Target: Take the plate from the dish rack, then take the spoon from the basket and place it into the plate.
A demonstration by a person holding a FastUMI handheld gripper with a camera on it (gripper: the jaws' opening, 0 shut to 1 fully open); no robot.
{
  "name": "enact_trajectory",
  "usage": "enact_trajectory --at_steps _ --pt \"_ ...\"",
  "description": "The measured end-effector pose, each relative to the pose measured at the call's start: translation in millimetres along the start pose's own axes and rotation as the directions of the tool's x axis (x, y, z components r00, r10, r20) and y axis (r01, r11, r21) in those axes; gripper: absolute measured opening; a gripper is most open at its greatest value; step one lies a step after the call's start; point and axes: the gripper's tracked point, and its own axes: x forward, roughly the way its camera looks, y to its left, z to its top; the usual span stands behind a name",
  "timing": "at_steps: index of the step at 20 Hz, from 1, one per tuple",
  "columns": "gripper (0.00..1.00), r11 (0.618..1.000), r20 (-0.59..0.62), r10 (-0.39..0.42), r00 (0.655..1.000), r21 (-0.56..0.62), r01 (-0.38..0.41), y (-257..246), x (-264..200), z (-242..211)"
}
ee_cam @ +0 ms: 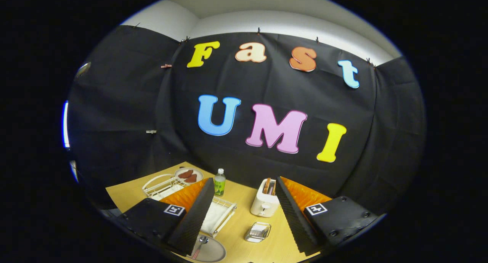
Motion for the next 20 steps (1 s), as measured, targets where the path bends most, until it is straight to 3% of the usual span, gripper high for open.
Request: enact_trajectory --at_steps 5,20 --pt "0.98 1.000 0.088 -0.024 0.996 -0.011 0.025 -5.3 -11.5 31.7" --pt "0.98 0.999 0.045 -0.032 0.998 0.006 0.032 -9.0 -16.2 18.1"
